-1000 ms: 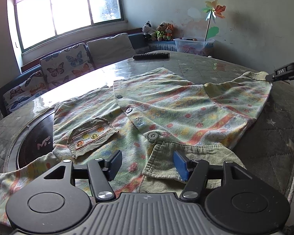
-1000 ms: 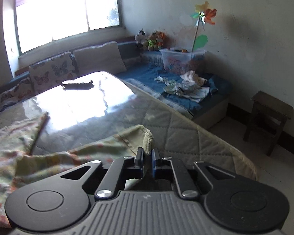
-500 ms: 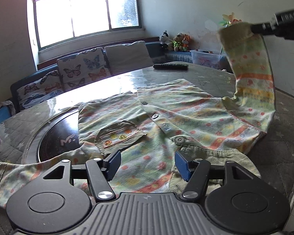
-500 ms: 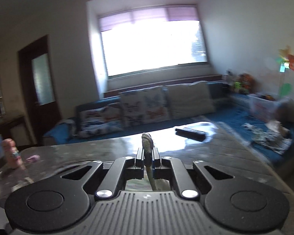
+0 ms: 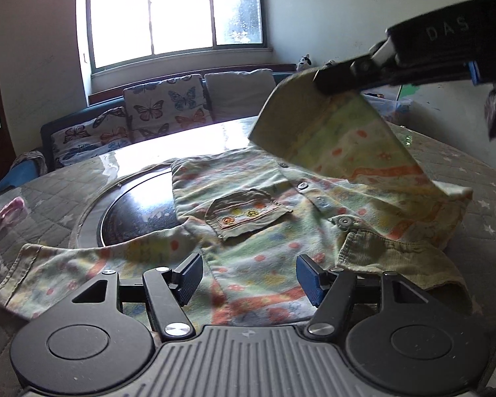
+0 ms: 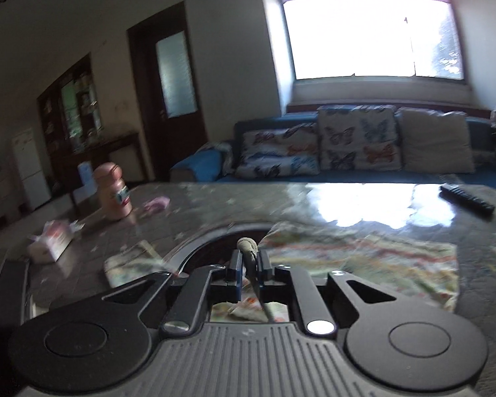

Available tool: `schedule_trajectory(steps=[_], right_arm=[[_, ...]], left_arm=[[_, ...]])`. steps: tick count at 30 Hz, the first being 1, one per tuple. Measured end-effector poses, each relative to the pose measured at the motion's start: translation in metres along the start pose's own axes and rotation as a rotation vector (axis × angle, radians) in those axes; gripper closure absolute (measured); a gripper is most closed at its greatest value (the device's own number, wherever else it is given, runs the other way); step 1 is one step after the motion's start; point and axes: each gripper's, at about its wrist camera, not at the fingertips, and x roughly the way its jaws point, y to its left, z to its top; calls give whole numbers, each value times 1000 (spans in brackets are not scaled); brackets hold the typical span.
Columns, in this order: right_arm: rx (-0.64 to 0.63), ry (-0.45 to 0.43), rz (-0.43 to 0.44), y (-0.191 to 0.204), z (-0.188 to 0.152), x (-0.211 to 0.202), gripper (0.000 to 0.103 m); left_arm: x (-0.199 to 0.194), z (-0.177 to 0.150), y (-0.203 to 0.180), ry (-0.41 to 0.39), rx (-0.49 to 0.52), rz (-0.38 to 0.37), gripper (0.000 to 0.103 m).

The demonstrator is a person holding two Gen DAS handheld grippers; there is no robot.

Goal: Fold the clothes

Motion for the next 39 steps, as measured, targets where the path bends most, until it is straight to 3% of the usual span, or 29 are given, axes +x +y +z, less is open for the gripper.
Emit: schedule_trajectory(steps=[5, 13, 18, 25, 31, 39], right_arm=[[-16, 38, 13, -3, -17, -11, 81], [96, 185, -194, -74, -63, -23, 81], [144, 262, -276, -102, -89, -26, 84], [117, 190, -291, -117, -67, -17, 83], [99, 215, -322, -135, -67, 18, 84], [79, 210, -308, -122, -66, 13, 80]], left_arm=[[0, -1, 2, 6, -3, 3, 37], [-3, 8, 3, -18, -10, 9, 37], [-8, 18, 9, -52, -18, 38, 37], [-3, 21, 6, -32, -23, 32, 37], [6, 17, -4, -1, -10, 7, 37], [26, 7, -7, 56, 24, 15, 37]])
